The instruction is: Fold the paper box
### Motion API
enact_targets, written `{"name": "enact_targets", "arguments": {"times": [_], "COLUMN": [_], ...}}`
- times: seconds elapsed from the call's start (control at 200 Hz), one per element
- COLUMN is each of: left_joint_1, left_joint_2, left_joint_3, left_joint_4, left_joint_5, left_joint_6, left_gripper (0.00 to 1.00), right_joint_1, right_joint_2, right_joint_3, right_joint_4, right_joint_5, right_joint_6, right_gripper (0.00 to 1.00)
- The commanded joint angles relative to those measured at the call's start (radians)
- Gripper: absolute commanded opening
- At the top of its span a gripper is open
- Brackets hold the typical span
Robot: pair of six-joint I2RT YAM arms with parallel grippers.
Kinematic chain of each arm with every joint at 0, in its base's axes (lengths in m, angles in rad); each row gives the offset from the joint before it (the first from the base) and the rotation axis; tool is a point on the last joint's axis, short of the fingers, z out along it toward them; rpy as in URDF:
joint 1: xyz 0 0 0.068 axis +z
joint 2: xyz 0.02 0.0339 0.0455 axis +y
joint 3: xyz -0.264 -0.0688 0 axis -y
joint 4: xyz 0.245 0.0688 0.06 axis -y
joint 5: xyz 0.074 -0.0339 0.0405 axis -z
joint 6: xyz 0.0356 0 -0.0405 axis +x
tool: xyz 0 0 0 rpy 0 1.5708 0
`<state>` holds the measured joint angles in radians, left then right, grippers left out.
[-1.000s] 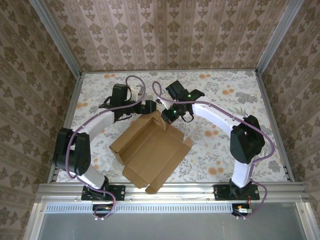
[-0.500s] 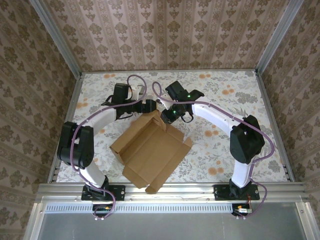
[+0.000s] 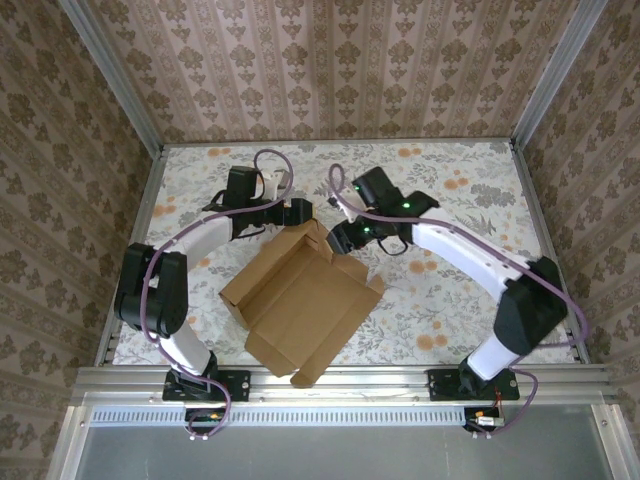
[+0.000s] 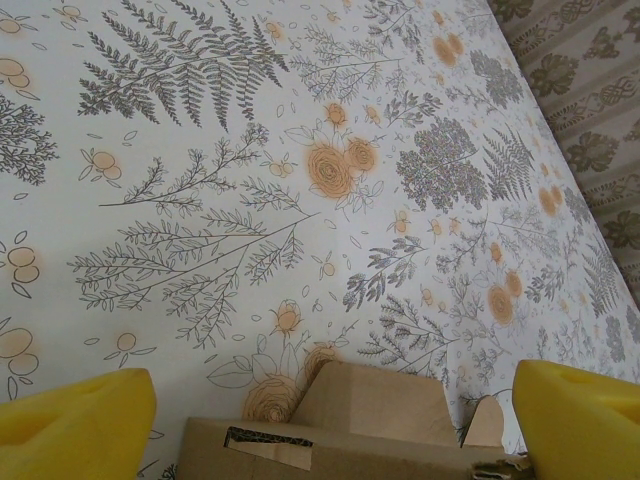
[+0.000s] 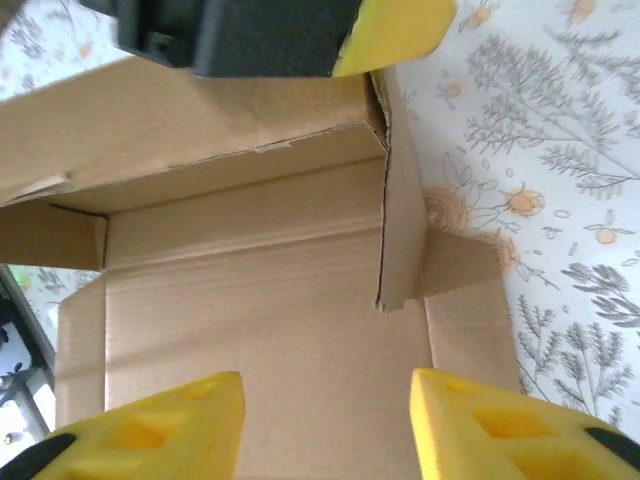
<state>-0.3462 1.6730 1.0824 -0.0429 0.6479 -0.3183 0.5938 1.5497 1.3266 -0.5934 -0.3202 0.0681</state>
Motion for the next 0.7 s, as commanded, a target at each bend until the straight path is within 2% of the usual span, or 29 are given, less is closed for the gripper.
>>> {"name": "enact_targets", "arguments": {"times": [0.0,0.06,0.14,0.155,0.295,0.415,0.615,0.695], "left_joint_1": [0.001,0.005,0.009,0.01,0.01,0.01,0.01,0.01], "left_joint_2": [-0.009,-0.01,-0.011,-0.011,-0.011,-0.01,-0.013,-0.014], "left_joint_3": [-0.002,0.0,0.007,0.009,0.024,0.021,0.016,0.016], "left_joint_4": [-0.009,-0.014,-0.022,-0.025,-0.041,-0.034,-0.036,-0.039], "left_joint_5": [0.002,0.002,0.008,0.007,0.012,0.012,0.013,0.01], "left_joint_6": [0.003,0.007,0.016,0.018,0.028,0.025,0.025,0.025], "left_gripper": [0.91,0.91,0.91,0.91,0.91,0.91,0.91,0.91], "right_joint_1": [-0.051,-0.074,-0.084,-0.085,-0.097,-0.104,-0.112,-0.112], "right_joint_2": [-0.111,-0.167,-0.234,-0.238,-0.248,-0.252,-0.166,-0.108], "right_joint_3": [-0.105,-0.172,-0.245,-0.256,-0.348,-0.431,-0.427,-0.439], "right_joint_4": [0.125,0.192,0.267,0.273,0.357,0.45,0.52,0.599], "right_joint_5": [-0.014,-0.021,0.025,0.031,0.137,0.195,0.205,0.203], "right_joint_6": [0.109,0.15,0.189,0.192,0.228,0.196,0.102,0.062], "right_gripper": [0.56,0.68,0.97,1.0,1.0,1.0,1.0,1.0]}}
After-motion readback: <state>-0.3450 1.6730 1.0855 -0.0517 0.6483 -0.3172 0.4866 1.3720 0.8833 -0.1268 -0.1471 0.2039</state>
